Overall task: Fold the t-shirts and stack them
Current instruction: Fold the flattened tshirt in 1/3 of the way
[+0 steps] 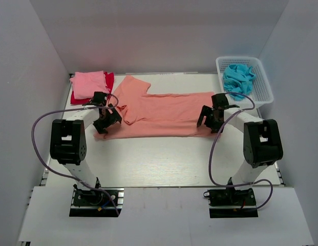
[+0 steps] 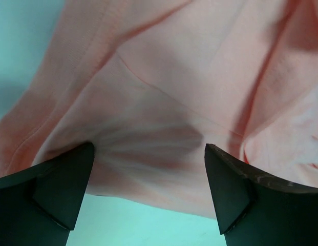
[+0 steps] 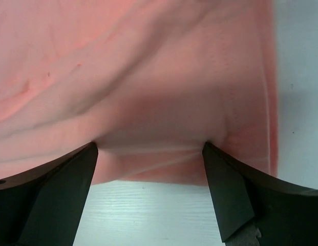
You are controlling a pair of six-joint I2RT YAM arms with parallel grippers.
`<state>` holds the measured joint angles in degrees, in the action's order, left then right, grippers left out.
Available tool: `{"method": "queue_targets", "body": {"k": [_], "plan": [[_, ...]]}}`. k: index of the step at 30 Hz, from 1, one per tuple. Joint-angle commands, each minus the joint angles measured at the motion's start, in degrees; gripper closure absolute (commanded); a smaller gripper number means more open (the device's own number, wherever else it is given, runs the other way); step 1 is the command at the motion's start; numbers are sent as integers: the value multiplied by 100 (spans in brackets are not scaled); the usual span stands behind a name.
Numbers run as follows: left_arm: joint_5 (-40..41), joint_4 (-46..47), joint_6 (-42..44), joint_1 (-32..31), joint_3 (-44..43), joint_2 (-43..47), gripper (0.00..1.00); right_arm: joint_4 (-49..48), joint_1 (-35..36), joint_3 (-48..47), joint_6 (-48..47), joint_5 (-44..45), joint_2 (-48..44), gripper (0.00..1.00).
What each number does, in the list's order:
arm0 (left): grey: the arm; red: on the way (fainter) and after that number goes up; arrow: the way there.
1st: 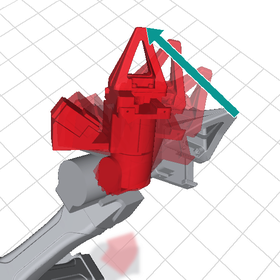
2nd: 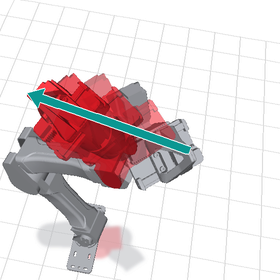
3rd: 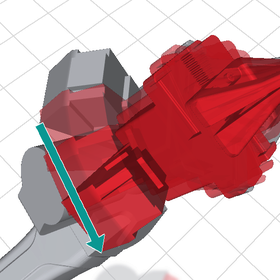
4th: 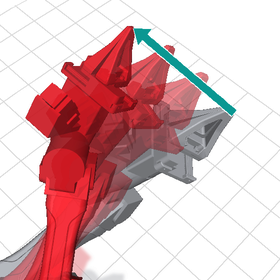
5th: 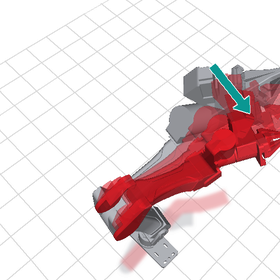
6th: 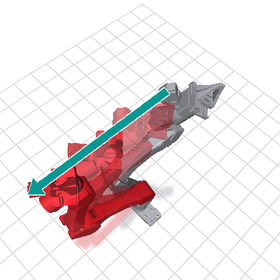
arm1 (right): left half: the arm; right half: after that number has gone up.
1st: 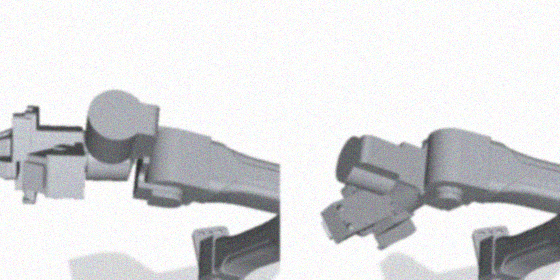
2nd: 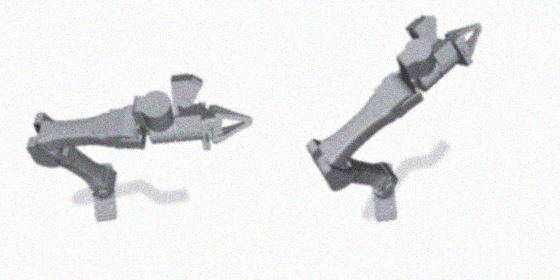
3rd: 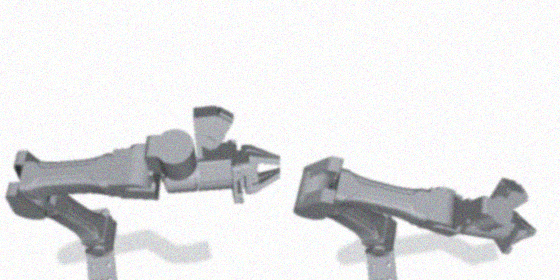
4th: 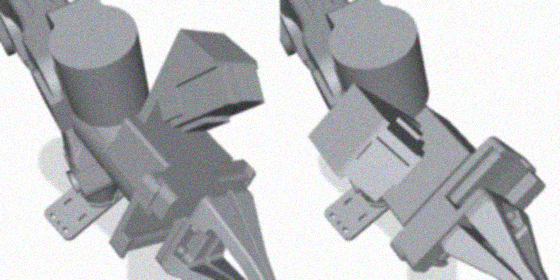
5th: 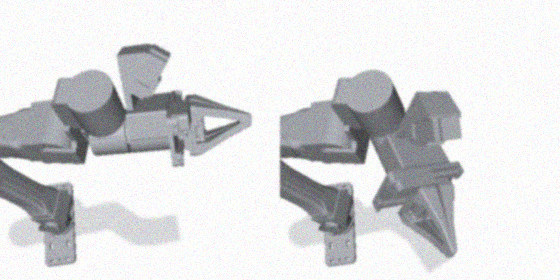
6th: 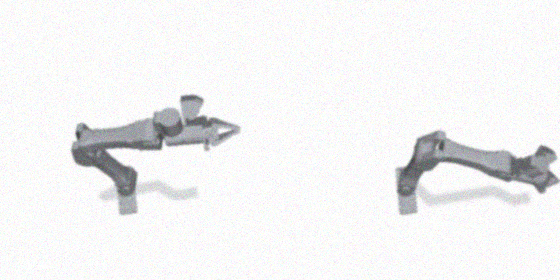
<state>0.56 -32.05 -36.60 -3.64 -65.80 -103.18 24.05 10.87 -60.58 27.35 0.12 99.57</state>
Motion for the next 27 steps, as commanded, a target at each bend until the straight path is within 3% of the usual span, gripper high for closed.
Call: {"method": "queue_targets", "body": {"k": [1, 4, 7, 13, 17, 27], "plan": [[884, -828, -251, 240, 874, 507, 0, 381, -42, 938, 104, 418, -190, 10], [780, -977, -365, 293, 1481, 1261, 0, 547, -15, 1528, 77, 489, -831, 10], [491, -1285, -445, 294, 1921, 2043, 0, 644, 98, 2013, 25, -150, -1367, 10], [-537, -1076, -94, 118, 1870, 3206, 0, 679, 284, 1849, -256, -206, -2196, 10], [-1039, -821, 276, -13, 1456, 3330, 0, 785, 363, 1147, -433, -109, -2389, 10], [-1207, 129, 355, -541, 1377, 2434, 0, 530, 354, 1092, -125, -170, -2442, 10]]}}
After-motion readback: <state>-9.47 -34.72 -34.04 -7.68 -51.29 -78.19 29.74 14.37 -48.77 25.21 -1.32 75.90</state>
